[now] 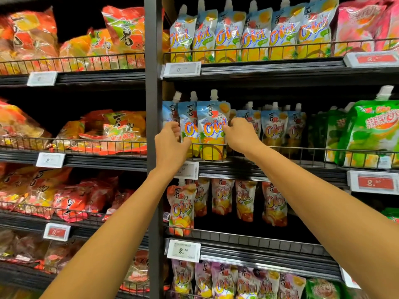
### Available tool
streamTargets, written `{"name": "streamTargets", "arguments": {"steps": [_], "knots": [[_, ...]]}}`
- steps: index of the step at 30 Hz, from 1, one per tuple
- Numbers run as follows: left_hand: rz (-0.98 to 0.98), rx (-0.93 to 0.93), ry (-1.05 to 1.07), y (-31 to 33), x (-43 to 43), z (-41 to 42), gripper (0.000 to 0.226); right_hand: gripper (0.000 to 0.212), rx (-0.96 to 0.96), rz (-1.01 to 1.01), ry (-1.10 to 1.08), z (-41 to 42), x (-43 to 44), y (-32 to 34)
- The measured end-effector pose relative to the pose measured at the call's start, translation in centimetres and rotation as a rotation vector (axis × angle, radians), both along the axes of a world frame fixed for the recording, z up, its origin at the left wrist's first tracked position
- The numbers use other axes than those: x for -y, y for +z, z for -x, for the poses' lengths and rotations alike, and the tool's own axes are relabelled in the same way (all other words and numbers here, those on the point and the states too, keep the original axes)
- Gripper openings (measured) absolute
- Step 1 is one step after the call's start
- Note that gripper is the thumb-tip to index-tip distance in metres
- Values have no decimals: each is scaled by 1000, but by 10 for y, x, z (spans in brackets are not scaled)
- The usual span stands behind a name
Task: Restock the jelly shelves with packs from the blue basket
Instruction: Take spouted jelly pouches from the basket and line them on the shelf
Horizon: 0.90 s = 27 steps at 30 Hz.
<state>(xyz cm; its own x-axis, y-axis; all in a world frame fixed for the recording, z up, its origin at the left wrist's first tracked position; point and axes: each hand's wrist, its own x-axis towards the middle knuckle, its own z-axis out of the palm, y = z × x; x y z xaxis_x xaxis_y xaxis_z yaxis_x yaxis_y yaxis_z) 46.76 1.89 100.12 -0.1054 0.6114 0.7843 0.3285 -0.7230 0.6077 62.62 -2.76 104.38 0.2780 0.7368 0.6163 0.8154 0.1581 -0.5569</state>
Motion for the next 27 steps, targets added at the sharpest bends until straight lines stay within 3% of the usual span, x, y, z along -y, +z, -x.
{"name": "streamTargets", "arguments": {"steps": [2, 4, 8, 12, 15, 19, 24, 27], "knots": [[-16, 35, -13, -2, 6, -1, 46, 15, -44, -102, 35, -1, 9, -5], [-57, 69, -26, -7, 15, -4, 41, 27, -94, -272, 82, -1, 23, -17], [-114, 107, -124, -36, 41, -22, 29, 22, -134, -524, 143, -6, 57, -65], [-115, 163, -196, -94, 69, -45, 16, 19, -333, -511, 129, -25, 88, -151], [-117, 140, -244, -157, 93, -58, 14, 21, -492, -369, 92, -38, 115, -238], [144, 76, -352, -270, 123, -74, 9, 18, -680, 24, -6, -58, 162, -373], [721, -91, -426, -452, 173, -97, 10, 23, -1034, 359, -214, -83, 223, -552], [1131, -224, -390, -561, 213, -99, 14, 16, -1038, 548, -378, -93, 260, -661]]}}
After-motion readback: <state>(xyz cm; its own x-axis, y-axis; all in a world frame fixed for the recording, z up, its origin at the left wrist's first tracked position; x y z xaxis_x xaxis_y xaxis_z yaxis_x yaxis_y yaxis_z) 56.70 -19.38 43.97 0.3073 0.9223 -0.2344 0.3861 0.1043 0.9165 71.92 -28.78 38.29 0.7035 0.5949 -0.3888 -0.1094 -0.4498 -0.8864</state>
